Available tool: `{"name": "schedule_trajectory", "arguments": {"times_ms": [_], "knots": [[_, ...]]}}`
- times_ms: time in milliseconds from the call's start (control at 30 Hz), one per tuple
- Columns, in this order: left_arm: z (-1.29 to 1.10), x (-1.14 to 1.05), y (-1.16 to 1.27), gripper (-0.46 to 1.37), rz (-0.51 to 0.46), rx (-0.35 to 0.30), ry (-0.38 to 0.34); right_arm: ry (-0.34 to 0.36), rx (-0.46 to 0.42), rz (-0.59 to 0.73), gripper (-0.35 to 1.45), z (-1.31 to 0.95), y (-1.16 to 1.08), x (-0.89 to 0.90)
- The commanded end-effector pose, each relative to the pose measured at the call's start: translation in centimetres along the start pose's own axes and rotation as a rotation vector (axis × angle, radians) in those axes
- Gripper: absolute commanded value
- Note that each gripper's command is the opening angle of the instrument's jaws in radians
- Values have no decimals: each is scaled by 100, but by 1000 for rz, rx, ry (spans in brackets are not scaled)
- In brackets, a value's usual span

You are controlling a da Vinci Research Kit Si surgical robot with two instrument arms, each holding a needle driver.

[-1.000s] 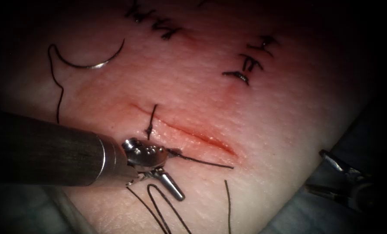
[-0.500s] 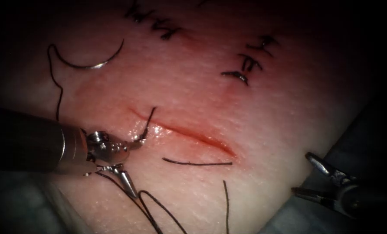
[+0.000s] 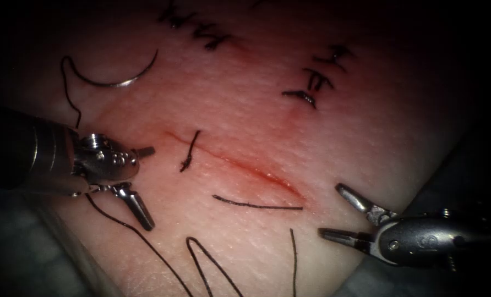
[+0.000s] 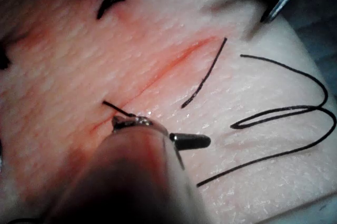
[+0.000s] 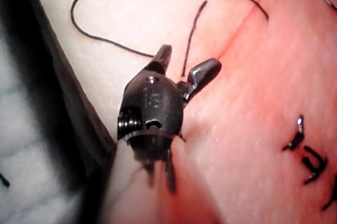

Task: Wound Closure
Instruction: Grab the needle with the left needle driver

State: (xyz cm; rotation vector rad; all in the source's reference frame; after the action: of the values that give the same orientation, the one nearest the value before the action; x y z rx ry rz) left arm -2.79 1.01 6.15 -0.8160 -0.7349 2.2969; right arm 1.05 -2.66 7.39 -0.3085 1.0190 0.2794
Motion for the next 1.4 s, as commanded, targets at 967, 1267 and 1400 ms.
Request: {"name": "schedule_trajectory", "arguments": {"times_ms": [967,1267,1400], "knots": [[-96,26,-7,95,216,150,281,28,71,29,118,32,51,15],[-94,22,-5,95,258,171,304,30,125,43,116,51,73,14],[-89,20,0,93,274,181,303,43,155,48,115,56,78,12]]}}
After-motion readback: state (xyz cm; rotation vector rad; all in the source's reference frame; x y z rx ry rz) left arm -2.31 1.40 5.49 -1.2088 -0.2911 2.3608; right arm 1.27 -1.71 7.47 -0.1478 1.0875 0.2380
